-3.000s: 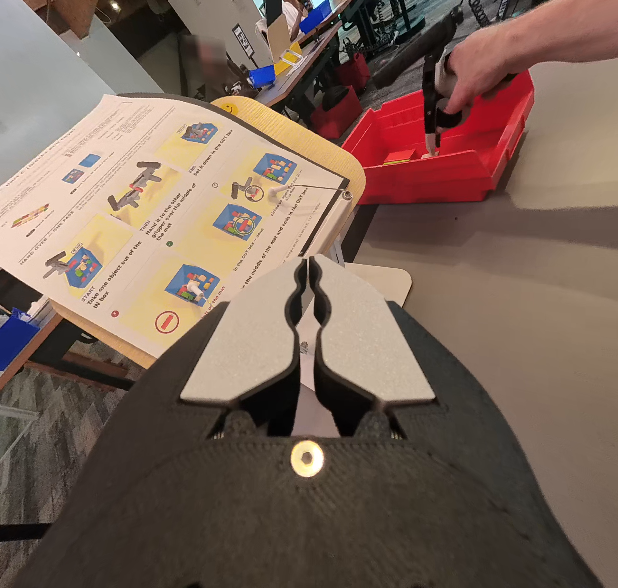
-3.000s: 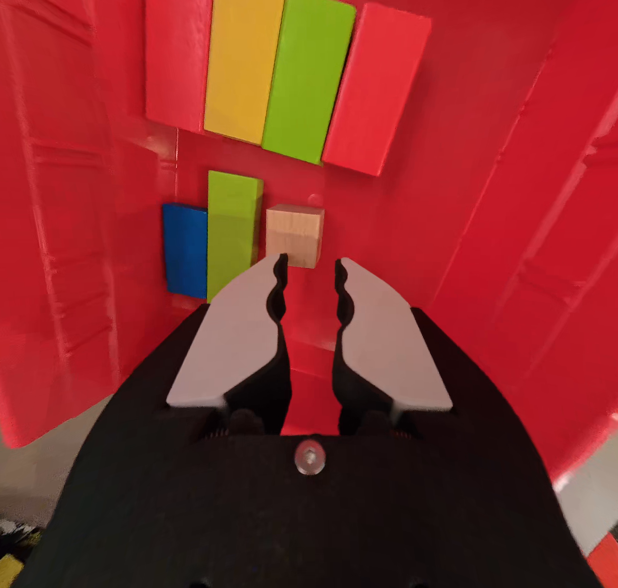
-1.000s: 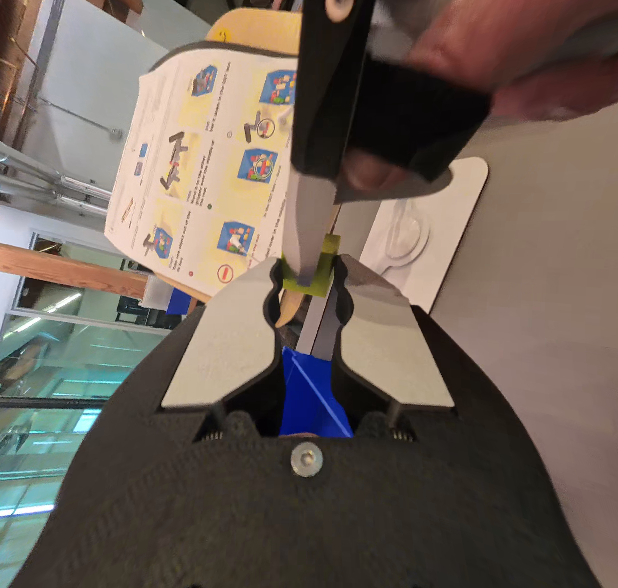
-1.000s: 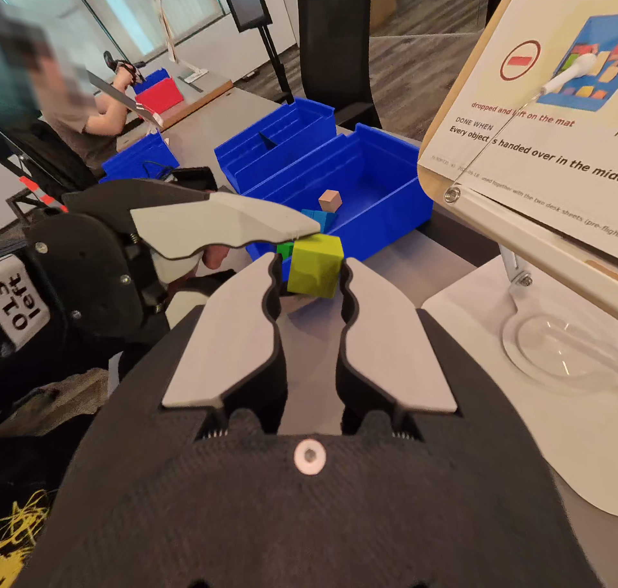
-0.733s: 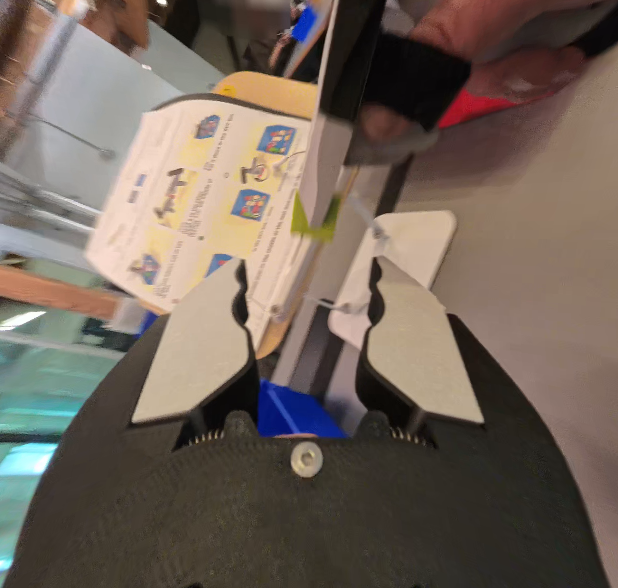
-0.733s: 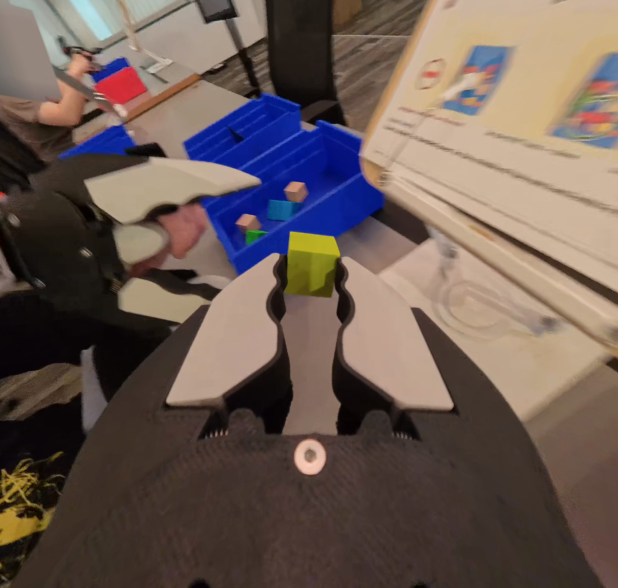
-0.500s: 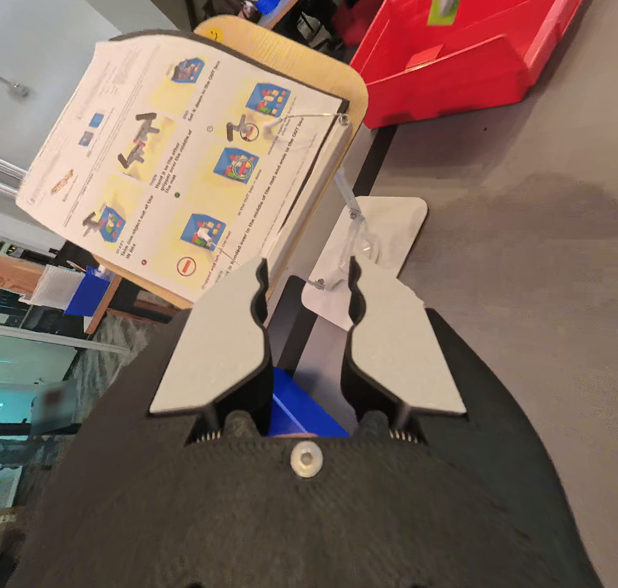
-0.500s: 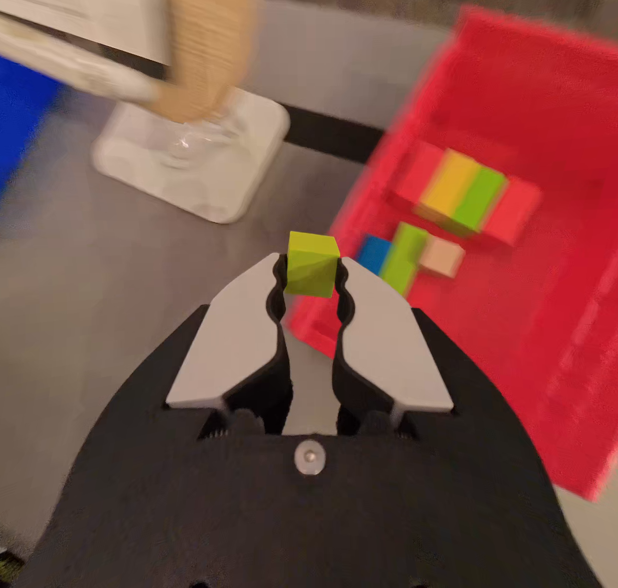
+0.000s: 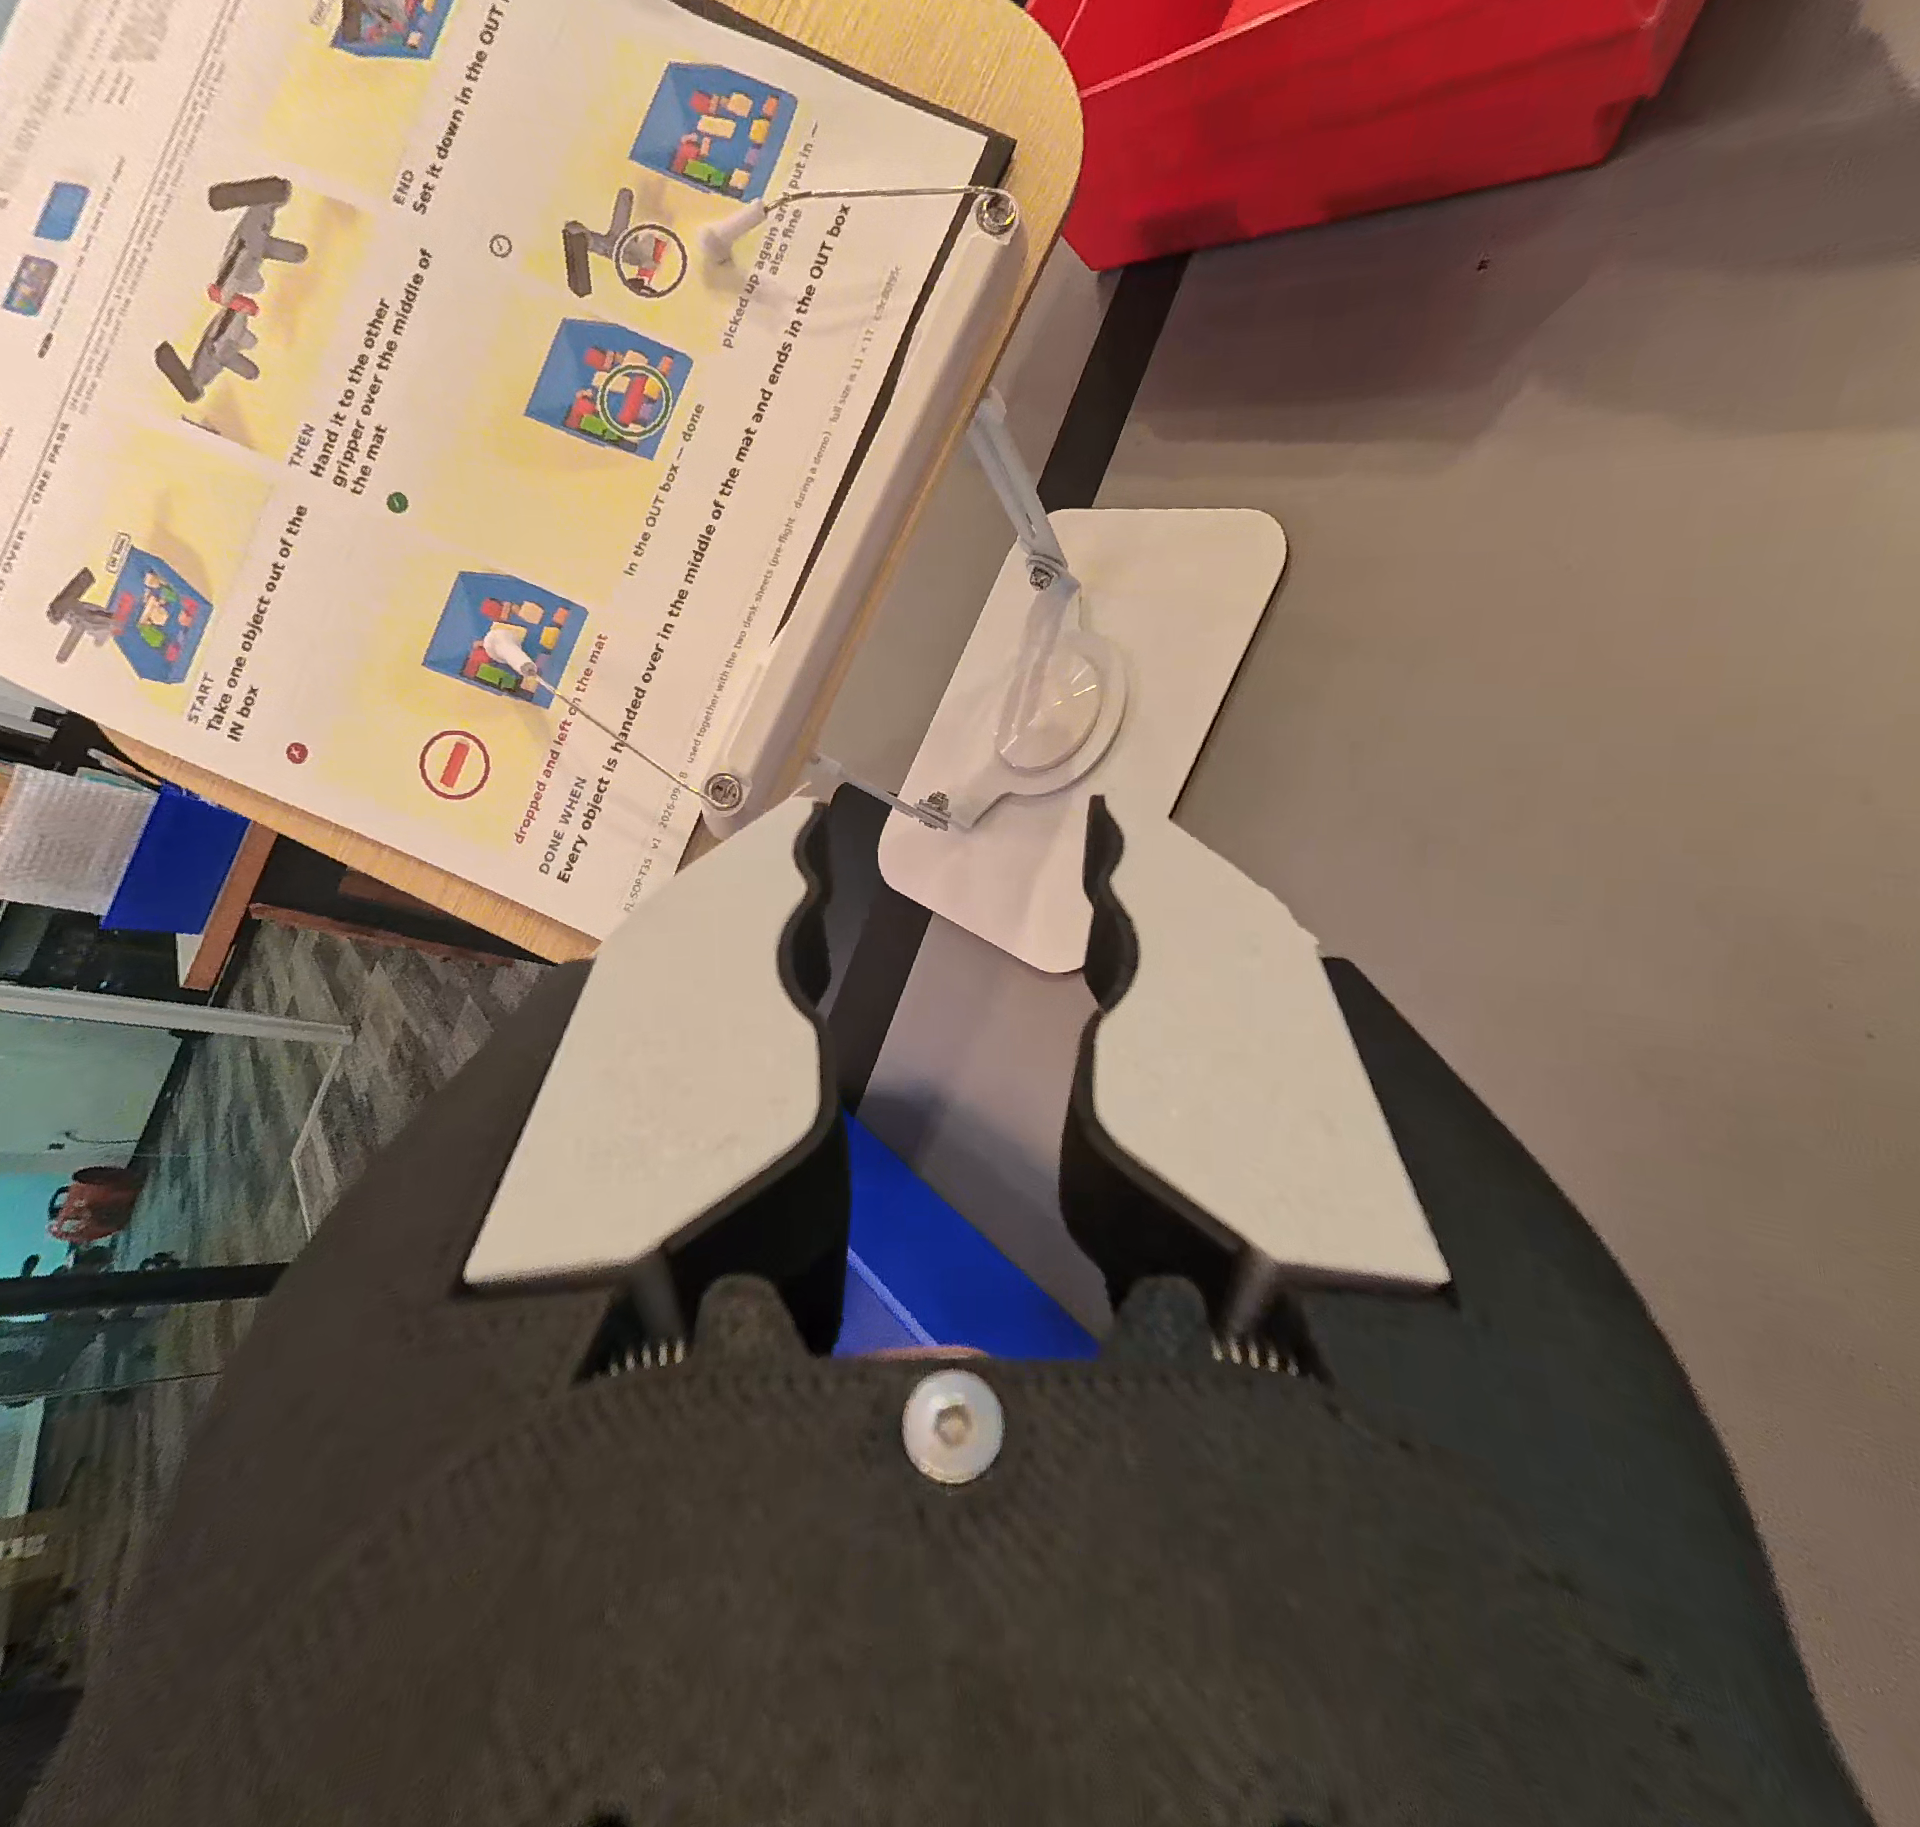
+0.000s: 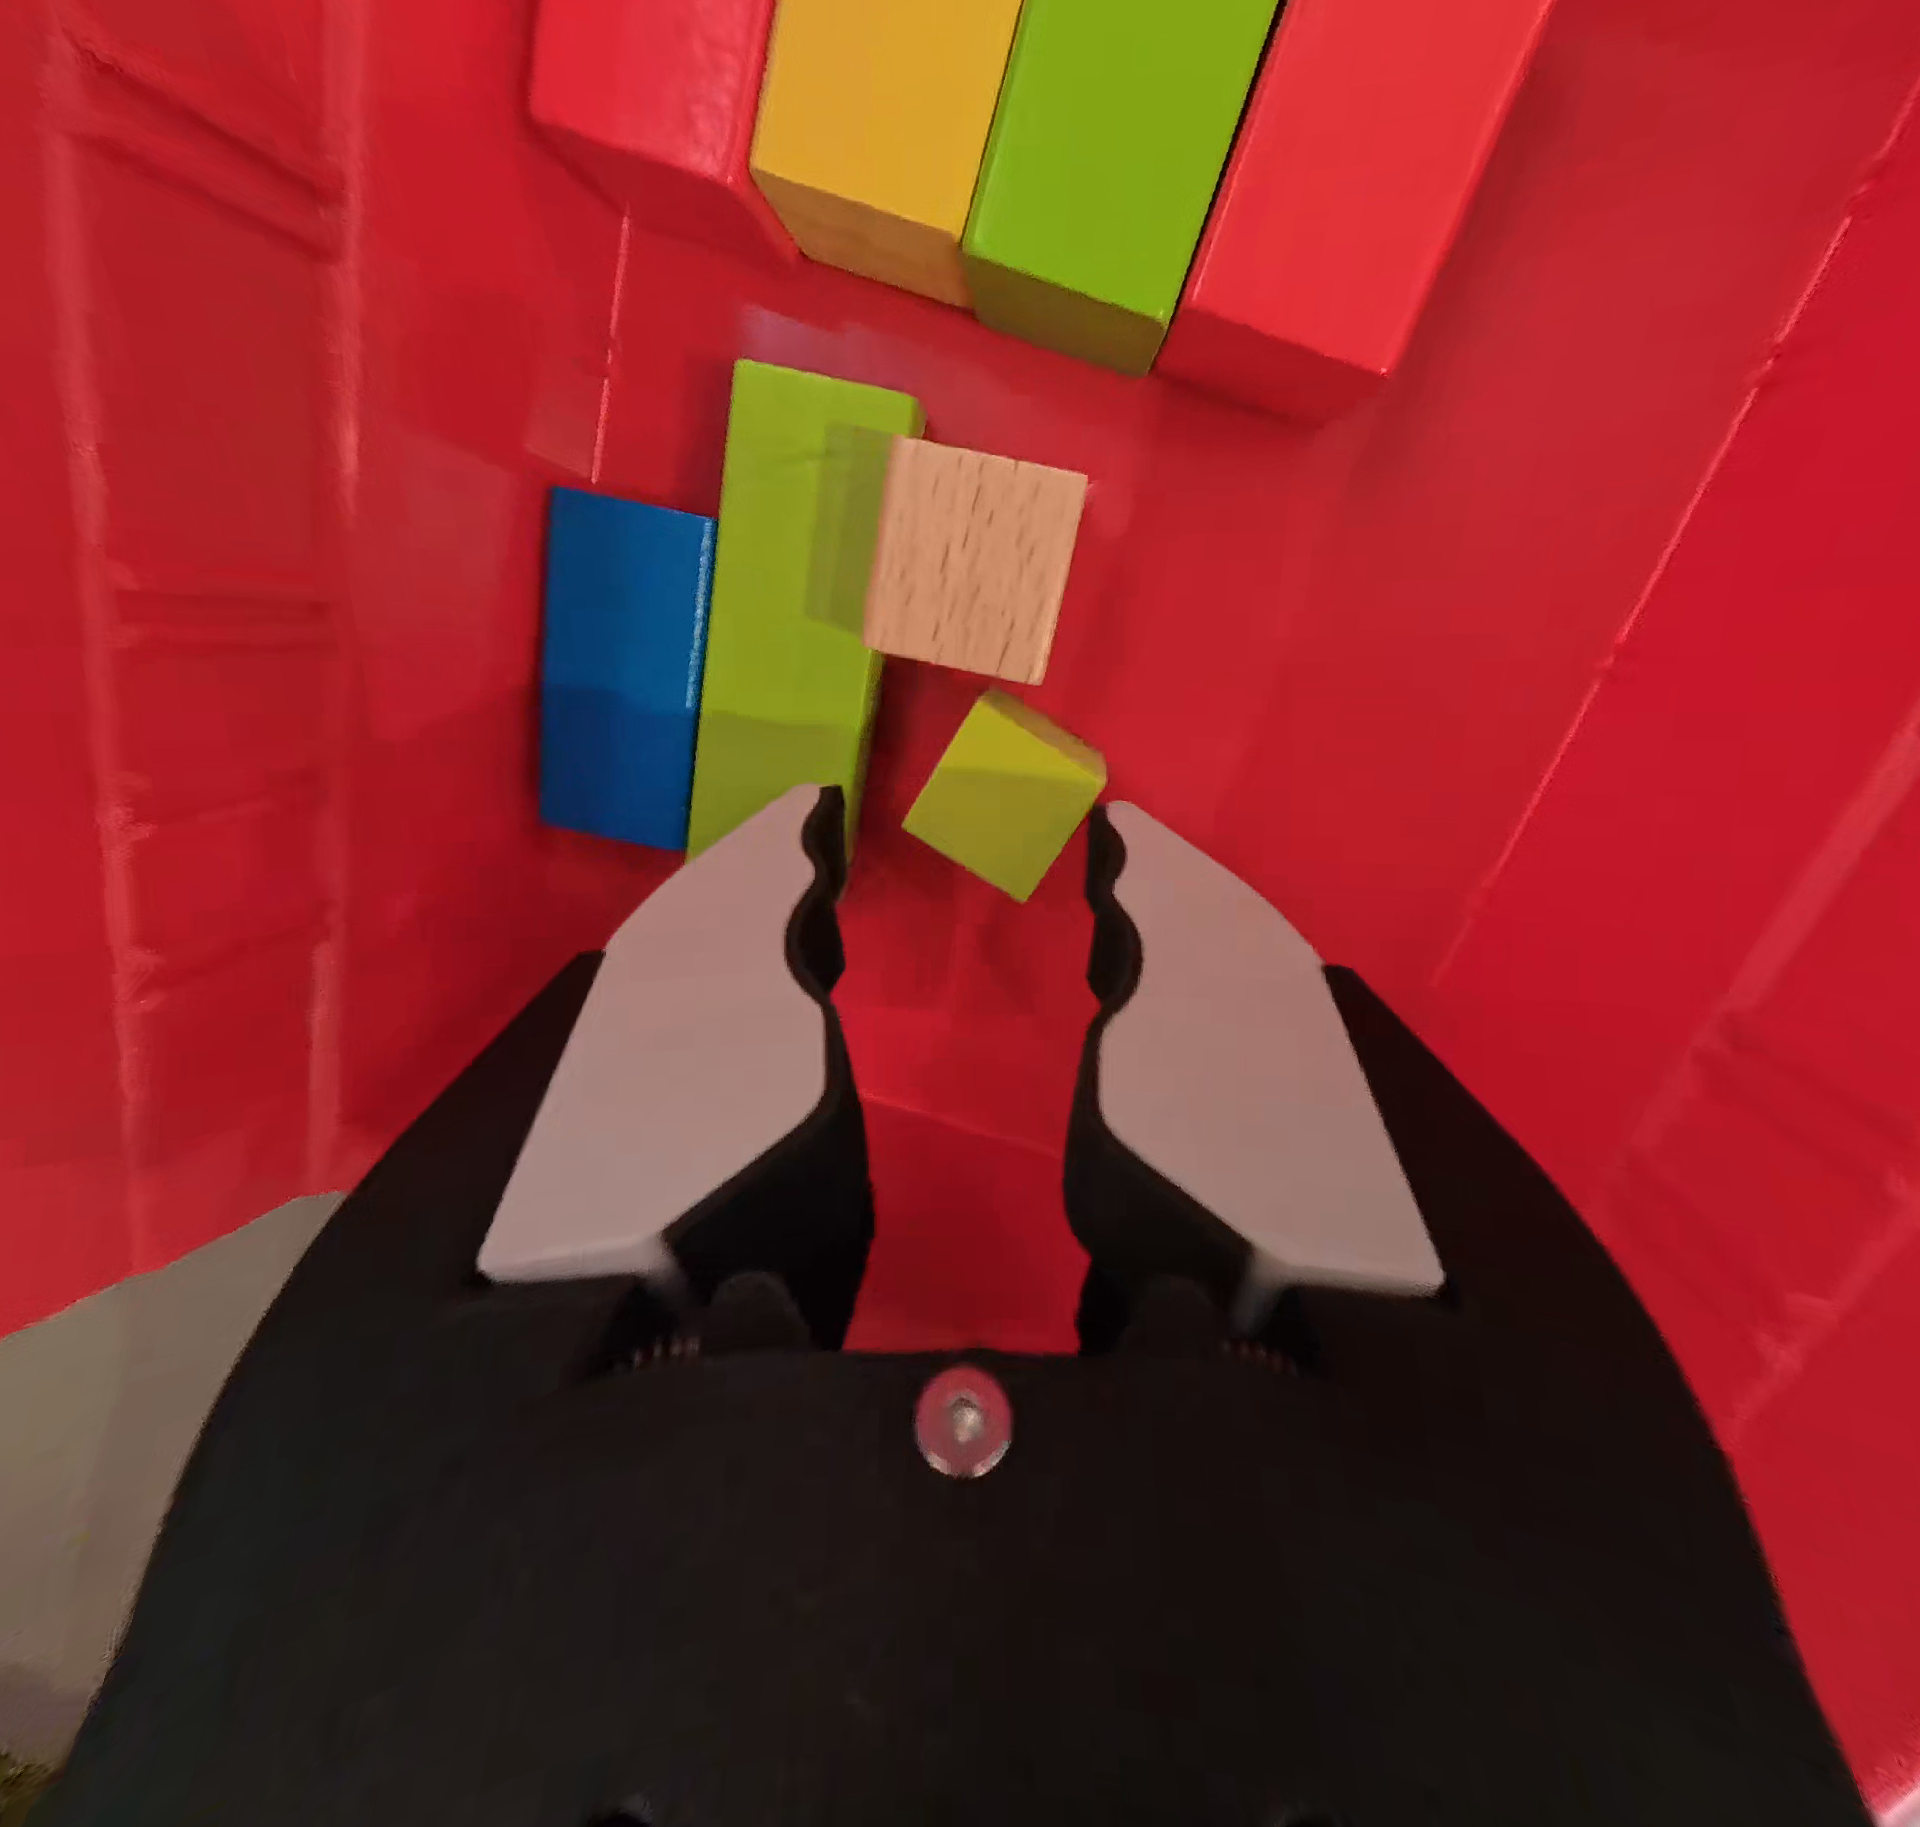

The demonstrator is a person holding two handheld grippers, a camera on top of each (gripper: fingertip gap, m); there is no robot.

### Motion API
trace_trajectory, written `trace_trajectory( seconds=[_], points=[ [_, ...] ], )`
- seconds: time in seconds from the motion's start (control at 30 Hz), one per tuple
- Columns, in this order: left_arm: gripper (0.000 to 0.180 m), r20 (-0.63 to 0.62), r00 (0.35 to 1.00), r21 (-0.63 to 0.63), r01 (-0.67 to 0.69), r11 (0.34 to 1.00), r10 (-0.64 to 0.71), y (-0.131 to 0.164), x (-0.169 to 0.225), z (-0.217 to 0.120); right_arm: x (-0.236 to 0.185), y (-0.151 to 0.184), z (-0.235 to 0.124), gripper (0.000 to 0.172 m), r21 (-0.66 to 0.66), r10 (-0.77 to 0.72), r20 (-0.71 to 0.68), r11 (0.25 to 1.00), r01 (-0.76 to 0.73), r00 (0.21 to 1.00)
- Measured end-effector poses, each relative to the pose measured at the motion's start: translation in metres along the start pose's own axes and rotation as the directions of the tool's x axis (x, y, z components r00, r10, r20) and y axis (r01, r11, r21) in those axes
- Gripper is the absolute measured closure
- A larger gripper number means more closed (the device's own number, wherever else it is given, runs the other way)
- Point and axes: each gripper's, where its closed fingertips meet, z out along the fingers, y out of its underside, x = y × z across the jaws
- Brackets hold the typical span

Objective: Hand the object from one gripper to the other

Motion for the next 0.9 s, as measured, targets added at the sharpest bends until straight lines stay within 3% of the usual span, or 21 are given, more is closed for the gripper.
trace_trajectory(
  seconds=[0.03,0.2,0.4,0.57,0.9],
  points=[
    [0.134,0.003,1.0,-0.002,0.0,1.0,0.0,0.001,-0.001,0.0,-0.002,0.0,-0.005,0.125,0.015,0.005,0.021,1.0,-0.005,1.0],
    [0.134,0.003,1.0,0.01,0.024,1.0,-0.024,0.002,-0.004,-0.004,0.011,0.005,-0.031,0.139,0.067,0.018,-0.039,0.998,-0.015,0.999],
    [0.134,0.008,1.0,0.008,0.018,1.0,-0.018,0.001,-0.006,-0.008,0.045,0.009,-0.012,0.158,-0.052,0.003,-0.186,0.999,-0.013,0.982],
    [0.133,0.015,1.0,-0.003,0.01,1.0,-0.01,0.005,-0.008,-0.011,0.029,0.002,0.004,0.159,-0.075,-0.024,-0.138,0.997,0.014,0.99],
    [0.132,0.046,0.999,-0.061,0.027,0.998,-0.024,0.029,-0.022,-0.019,0.029,-0.007,-0.002,0.154,-0.066,-0.037,-0.147,0.997,0.027,0.988]
  ],
)
